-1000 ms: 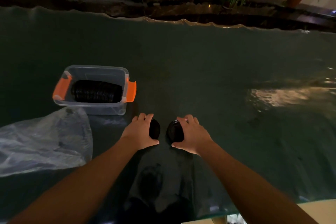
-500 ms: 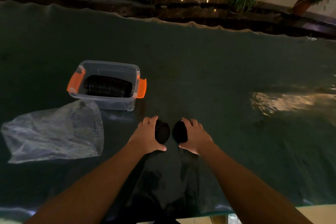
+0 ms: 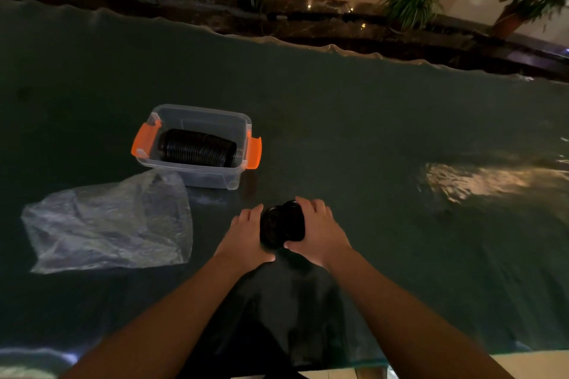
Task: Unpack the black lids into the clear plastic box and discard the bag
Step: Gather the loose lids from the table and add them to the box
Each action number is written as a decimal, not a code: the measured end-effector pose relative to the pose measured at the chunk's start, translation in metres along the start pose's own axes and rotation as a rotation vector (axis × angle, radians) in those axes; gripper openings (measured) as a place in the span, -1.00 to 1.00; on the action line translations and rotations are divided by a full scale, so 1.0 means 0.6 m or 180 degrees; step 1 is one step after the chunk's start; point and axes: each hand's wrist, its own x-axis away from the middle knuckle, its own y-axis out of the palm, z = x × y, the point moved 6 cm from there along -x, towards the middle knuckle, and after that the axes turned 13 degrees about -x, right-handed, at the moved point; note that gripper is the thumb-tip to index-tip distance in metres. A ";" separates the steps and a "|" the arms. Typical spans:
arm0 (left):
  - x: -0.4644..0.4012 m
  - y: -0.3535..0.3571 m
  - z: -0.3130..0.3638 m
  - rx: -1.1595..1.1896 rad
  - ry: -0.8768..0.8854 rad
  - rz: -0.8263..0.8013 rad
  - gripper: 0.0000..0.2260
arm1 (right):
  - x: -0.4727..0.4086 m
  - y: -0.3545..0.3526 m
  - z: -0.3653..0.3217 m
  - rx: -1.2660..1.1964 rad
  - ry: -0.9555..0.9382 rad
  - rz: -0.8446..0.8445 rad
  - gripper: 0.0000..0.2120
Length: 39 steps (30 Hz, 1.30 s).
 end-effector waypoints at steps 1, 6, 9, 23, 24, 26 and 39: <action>0.002 -0.002 -0.006 -0.0006 -0.0015 0.0024 0.05 | -0.001 0.006 -0.010 0.0041 -0.0033 -0.0010 -0.05; 0.012 -0.011 -0.037 -0.0077 -0.0090 0.0047 0.08 | -0.010 0.032 -0.040 0.0238 -0.0062 -0.0045 -0.05; 0.019 -0.016 -0.056 -0.0060 -0.0087 0.0047 0.10 | -0.016 0.045 -0.049 0.0385 -0.0021 -0.0066 -0.06; 0.032 -0.064 -0.073 -0.0573 0.0621 0.0366 -0.02 | 0.010 0.091 -0.066 0.1085 -0.0272 0.0344 -0.30; 0.035 -0.070 -0.071 -0.0625 0.0708 0.0432 -0.03 | 0.013 0.093 -0.071 0.1204 -0.0247 0.0357 -0.35; 0.042 -0.084 -0.070 -0.0762 0.0875 0.0538 -0.06 | 0.017 0.101 -0.081 0.1418 -0.0161 0.0358 -0.46; 0.092 -0.195 -0.093 -0.0981 0.0958 0.0966 -0.29 | 0.030 0.115 -0.086 0.1841 -0.0043 0.0185 -0.67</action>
